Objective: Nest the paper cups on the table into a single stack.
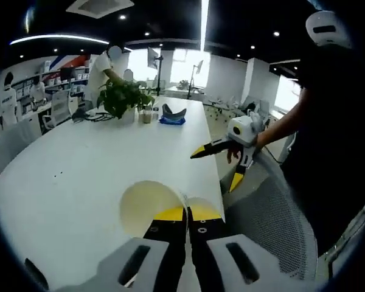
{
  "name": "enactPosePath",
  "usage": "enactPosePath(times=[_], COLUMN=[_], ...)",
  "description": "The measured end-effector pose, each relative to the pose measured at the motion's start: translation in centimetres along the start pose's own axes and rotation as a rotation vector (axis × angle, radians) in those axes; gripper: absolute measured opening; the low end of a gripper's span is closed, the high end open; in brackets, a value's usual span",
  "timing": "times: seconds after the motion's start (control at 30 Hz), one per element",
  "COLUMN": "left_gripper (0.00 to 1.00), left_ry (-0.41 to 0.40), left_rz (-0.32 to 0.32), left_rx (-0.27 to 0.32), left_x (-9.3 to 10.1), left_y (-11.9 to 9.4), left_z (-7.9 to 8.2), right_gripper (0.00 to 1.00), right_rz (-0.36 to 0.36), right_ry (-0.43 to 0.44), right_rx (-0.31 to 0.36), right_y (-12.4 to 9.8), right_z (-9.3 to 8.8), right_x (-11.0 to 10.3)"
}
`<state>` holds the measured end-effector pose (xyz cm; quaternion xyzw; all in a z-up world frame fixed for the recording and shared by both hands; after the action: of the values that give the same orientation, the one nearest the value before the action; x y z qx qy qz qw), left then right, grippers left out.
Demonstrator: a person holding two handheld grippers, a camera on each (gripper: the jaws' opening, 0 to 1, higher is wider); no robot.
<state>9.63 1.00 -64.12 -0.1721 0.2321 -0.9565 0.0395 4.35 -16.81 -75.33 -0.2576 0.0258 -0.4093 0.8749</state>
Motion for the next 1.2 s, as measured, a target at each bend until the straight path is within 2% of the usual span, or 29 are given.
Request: enactPosePath(times=[0.4,0.43,0.7,1.2], left_gripper=[0.00,0.00,0.00,0.00], left_ry=[0.090,0.094,0.126,0.197], left_rz=[-0.041,-0.043,-0.061,-0.067], left_rx=[-0.078,-0.099,-0.184,-0.328], left_x=[2.4,2.5,2.8,2.9], left_y=[1.2,1.4,2.8,4.6], left_z=[-0.4,-0.7,-2.2,-4.0], right_gripper=[0.94,0.94,0.93,0.93], right_rz=[-0.002,-0.001,-0.004,-0.005], right_ry=[-0.005,-0.005,-0.006,-0.007], right_rx=[-0.006,-0.006,-0.007,-0.009], right_y=[0.0,0.0,0.0,0.0], right_z=[-0.1,-0.1,-0.1,-0.2], right_x=[0.0,0.0,0.0,0.1])
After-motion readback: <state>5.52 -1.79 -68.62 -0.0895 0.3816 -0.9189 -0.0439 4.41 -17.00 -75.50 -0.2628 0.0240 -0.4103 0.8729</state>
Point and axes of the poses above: the point that each gripper's makers call its tool centre point, and the gripper's own axes: y roughly forward along the fingers, x roughly to its right, z roughly out of its top, the point moved 2 cm from there along -y, roughly backward along the fingers, and after that the axes turned 11 degrees about -y, right-handed, at the moved point
